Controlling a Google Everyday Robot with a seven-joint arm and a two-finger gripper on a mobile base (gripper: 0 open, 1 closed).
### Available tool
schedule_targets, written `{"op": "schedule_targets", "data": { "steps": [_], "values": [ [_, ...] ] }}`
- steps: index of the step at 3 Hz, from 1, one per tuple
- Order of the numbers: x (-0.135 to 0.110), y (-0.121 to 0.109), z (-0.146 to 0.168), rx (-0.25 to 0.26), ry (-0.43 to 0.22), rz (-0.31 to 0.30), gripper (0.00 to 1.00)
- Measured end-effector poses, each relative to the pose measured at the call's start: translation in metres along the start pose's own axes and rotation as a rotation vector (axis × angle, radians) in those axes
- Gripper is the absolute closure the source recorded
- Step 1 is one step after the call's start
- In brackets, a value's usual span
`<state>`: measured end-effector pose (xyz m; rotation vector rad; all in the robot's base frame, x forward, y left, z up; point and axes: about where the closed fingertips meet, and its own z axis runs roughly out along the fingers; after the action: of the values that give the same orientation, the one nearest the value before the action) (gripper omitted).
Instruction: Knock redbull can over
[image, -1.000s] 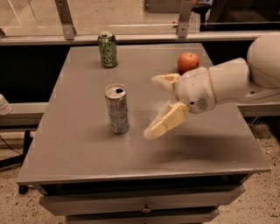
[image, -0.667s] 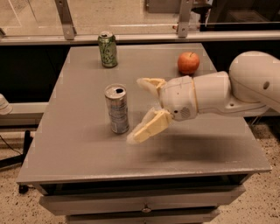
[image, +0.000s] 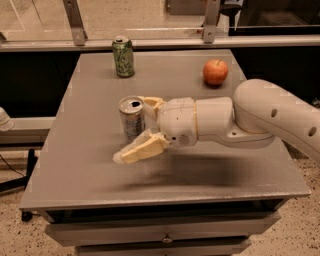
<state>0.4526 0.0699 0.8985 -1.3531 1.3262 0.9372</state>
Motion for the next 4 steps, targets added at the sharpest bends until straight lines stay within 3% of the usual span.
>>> {"op": "schedule_targets", "data": {
  "steps": [2,3,4],
  "values": [
    [0.002,-0.004,0.003,0.027,-0.005,-0.001,0.64],
    [-0.004,-0.018,-0.012,0.034,0.045,-0.009,0.87],
    [-0.013,-0.044,-0.045,0.06,0.164,-0.036,1.0]
  ]
}}
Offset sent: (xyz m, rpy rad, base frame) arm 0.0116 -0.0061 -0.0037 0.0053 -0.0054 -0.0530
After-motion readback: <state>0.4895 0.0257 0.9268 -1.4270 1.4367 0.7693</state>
